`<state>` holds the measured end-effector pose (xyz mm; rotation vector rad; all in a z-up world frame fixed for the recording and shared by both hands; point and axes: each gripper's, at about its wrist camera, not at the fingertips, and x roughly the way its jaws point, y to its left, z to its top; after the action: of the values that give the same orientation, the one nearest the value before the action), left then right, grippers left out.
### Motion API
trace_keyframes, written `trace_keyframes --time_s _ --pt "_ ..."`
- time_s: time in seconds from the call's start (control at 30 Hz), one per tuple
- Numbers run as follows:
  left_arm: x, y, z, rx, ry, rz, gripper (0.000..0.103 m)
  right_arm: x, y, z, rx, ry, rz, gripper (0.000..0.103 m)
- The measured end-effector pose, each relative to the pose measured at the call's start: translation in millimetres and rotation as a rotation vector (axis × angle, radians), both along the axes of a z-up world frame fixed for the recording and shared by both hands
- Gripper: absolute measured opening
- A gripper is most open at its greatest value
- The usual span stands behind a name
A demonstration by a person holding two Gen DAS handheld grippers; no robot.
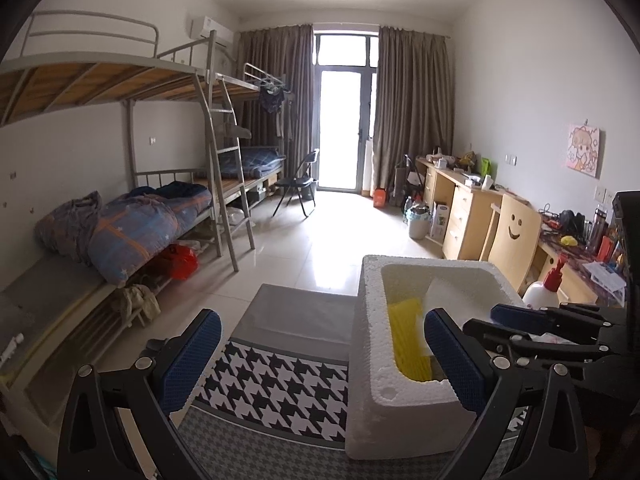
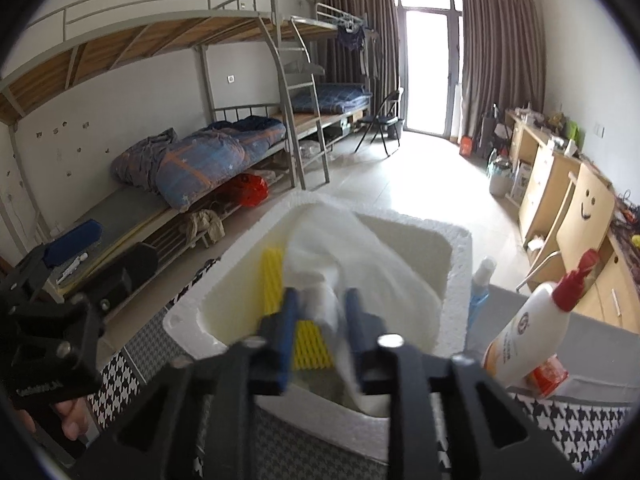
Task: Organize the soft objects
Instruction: 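Lower the white cloth into the foam box and open the right tool, then move both tools back from the box toward the wrapped packet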
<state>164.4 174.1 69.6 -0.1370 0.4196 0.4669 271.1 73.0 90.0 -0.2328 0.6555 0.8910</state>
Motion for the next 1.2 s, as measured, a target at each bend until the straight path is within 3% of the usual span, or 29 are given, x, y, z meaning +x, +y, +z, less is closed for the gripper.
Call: trace_keyframes --time_s 0.2,0.67,0.9,1.2 --pt "0 0 -2 -0.008 0.007 -0.006 0.102 -4 -6 4 0.015 -0.018 -0.003 0.069" --pt "-9 -11 9 0.002 0.003 -0.03 0.102 -20 -24 20 0.018 -0.087 -0.023 0.076" --pt "-18 -30 13 0.006 -0.017 -0.065 0.102 -31 -43 27 0.055 -0.115 -0.05 0.083" --pt "-31 -58 23 0.031 -0.052 -0.121 0.102 -50 -63 30 0.081 -0.148 -0.071 0.084"
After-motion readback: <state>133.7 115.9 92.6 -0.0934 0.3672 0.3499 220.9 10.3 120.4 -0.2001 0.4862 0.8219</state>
